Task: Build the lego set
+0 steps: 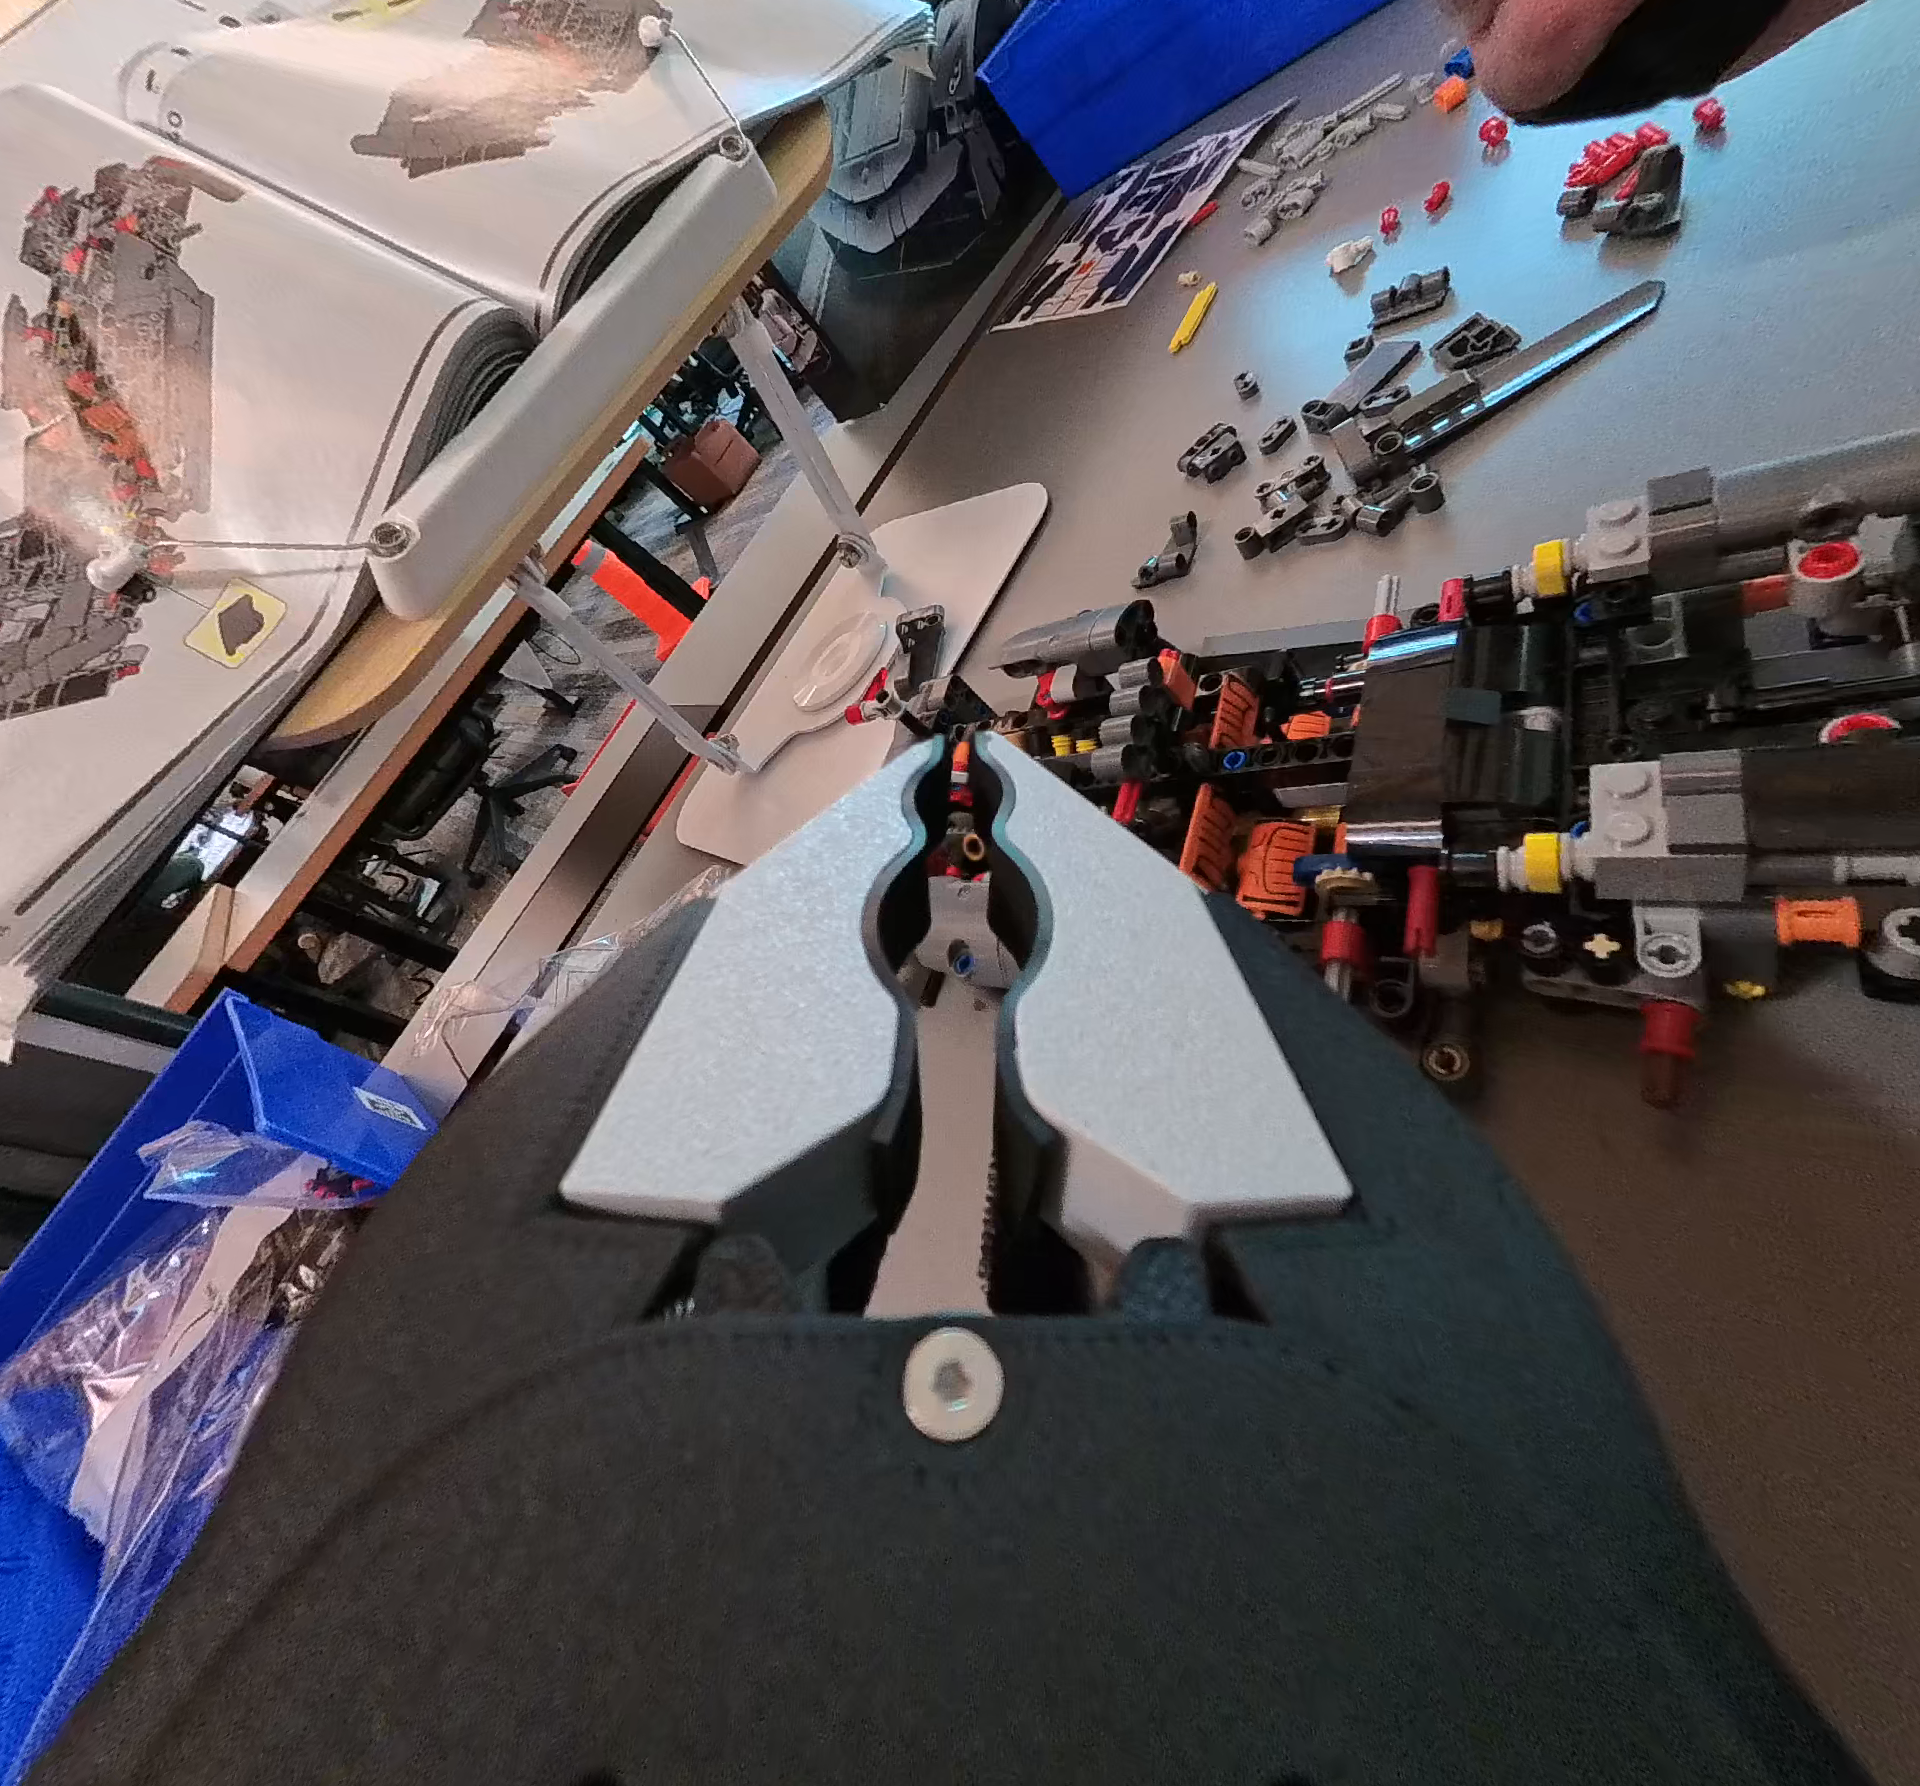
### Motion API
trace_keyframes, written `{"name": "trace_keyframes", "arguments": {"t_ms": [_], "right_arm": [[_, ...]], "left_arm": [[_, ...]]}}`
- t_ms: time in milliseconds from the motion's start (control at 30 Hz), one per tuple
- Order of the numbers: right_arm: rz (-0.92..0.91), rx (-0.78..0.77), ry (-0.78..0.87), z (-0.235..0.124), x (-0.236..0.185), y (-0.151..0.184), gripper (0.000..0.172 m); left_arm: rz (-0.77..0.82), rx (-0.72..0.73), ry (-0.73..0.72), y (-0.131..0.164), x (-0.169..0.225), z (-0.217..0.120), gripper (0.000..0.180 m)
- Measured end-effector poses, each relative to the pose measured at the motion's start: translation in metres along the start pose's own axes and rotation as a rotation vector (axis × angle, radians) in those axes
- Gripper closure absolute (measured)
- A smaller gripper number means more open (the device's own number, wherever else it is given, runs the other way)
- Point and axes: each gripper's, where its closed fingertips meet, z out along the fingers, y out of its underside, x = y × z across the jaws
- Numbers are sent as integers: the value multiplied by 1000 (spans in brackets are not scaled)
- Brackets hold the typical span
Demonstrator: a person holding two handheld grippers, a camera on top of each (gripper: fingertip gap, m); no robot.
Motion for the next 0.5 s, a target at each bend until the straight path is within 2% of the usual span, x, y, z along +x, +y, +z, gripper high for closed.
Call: {"name": "trace_keyframes", "arguments": {"t_ms": [500], "right_arm": [[-208, -265, 115, 17, 7, 45, 155]], "left_arm": [[-96, 55, 3, -13, -7, -7, 179]]}}
